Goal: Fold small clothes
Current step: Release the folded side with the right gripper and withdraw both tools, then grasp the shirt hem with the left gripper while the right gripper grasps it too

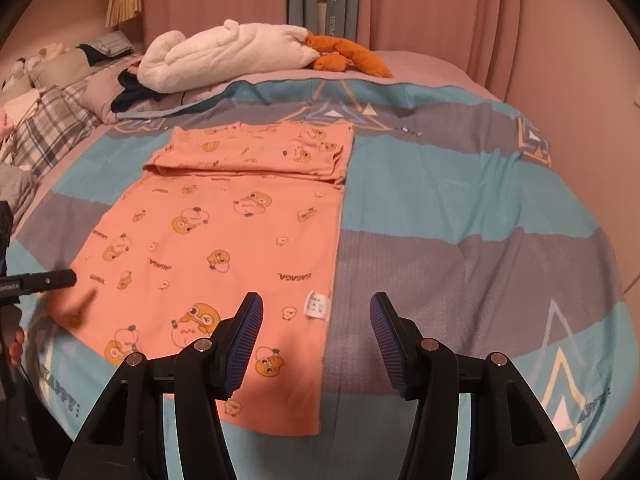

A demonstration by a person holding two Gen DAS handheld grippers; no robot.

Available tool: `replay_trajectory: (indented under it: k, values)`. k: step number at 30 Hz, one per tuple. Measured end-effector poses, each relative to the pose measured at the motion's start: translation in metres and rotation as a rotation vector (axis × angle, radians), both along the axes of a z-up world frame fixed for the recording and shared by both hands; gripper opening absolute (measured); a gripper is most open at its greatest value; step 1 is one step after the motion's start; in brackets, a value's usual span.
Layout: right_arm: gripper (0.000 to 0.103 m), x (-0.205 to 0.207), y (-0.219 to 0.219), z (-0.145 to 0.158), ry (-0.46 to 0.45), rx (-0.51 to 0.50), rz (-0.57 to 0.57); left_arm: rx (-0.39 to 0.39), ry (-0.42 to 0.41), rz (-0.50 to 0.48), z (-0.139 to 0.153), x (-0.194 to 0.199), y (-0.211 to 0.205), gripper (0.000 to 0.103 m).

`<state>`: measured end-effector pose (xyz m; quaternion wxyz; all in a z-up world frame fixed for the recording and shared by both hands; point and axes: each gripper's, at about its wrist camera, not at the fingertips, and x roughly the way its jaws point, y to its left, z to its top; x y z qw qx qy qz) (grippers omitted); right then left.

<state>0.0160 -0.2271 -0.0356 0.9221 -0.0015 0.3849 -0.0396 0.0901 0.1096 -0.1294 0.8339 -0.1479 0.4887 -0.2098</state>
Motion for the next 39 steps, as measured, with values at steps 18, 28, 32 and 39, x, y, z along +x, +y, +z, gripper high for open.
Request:
replay_trajectory:
  k: [18,28,32,39]
  values:
    - [0.055,0.012,-0.051,-0.068,0.200,0.544,0.019,-0.161,0.027,-0.057,-0.005,0.032,-0.005,0.093]
    - [0.055,0.045,-0.050,-0.072,0.178,0.582,0.083,-0.162,0.054,-0.142,-0.007,0.050,-0.024,0.084]
    - [0.055,0.057,-0.058,-0.075,0.165,0.646,0.090,-0.212,0.084,-0.132,-0.010,0.052,-0.018,0.069]
    - [0.046,0.047,-0.064,-0.080,0.243,0.714,0.136,-0.291,0.161,-0.132,-0.015,0.034,0.004,0.053]
